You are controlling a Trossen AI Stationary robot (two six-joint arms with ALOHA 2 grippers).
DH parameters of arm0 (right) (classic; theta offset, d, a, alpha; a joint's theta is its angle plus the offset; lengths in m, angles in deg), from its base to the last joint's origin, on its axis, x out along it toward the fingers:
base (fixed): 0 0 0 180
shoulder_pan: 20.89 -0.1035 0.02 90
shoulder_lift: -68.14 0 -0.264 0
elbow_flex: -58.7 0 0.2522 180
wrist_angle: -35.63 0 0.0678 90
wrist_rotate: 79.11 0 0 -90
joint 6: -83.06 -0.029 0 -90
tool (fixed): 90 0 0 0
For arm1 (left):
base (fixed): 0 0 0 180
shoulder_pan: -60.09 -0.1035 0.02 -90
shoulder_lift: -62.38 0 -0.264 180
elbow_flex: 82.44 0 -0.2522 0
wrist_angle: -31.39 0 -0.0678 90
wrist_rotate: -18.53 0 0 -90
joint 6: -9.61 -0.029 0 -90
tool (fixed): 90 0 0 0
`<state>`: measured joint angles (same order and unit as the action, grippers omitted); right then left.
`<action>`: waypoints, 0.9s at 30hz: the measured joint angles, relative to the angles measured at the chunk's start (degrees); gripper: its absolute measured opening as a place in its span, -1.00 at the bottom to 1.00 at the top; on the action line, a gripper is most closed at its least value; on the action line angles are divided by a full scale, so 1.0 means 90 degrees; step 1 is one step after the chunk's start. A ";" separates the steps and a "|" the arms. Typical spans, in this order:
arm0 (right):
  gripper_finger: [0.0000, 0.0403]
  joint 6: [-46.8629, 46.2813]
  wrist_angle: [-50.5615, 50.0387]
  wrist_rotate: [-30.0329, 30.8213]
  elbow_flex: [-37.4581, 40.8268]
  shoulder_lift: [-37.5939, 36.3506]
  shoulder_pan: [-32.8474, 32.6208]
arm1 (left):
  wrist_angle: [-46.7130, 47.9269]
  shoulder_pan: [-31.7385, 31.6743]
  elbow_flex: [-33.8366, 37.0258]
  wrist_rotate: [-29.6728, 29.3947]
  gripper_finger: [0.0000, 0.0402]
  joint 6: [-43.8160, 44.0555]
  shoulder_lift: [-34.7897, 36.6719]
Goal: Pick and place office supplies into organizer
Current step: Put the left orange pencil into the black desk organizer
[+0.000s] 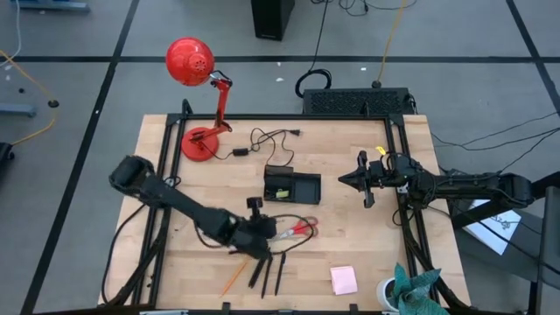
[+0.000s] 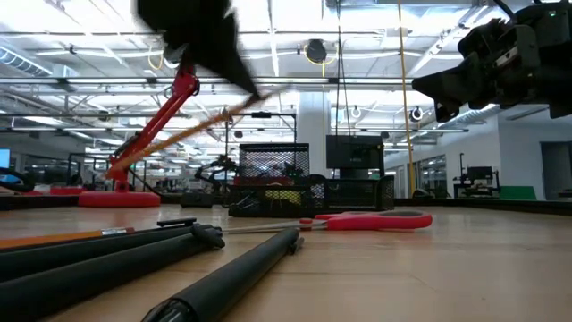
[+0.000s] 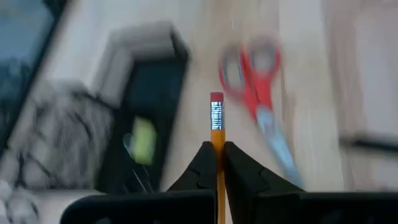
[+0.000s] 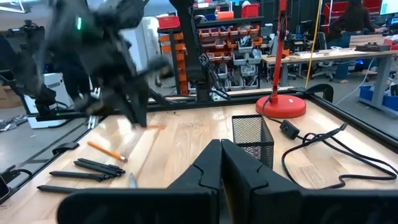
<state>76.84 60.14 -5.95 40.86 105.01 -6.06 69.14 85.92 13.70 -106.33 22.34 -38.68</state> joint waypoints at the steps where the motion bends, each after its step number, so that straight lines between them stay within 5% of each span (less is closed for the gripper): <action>1: -0.98 0.0000 -0.0006 0.0000 0.0002 0.0000 0.0000 | -0.0225 -0.0082 -0.0013 0.0004 -0.97 -0.0372 0.0163; 7: -0.98 0.0009 -0.0040 0.0002 0.0005 0.0047 0.0000 | -0.1333 -0.0599 -0.0016 0.0531 -0.93 -0.2250 0.1152; 17: -0.98 0.0084 -0.0042 0.0002 0.0005 0.0058 0.0000 | -0.2366 -0.1695 -0.0019 0.3287 -0.91 -0.4026 0.1492; 27: -0.98 0.0029 -0.0044 0.0002 0.0005 0.0058 0.0000 | -0.3130 -0.2991 -0.0018 0.4729 -0.93 -0.4027 0.1448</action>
<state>77.10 59.75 -5.93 40.91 105.53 -6.06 40.97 59.00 13.54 -63.77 -13.90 -25.65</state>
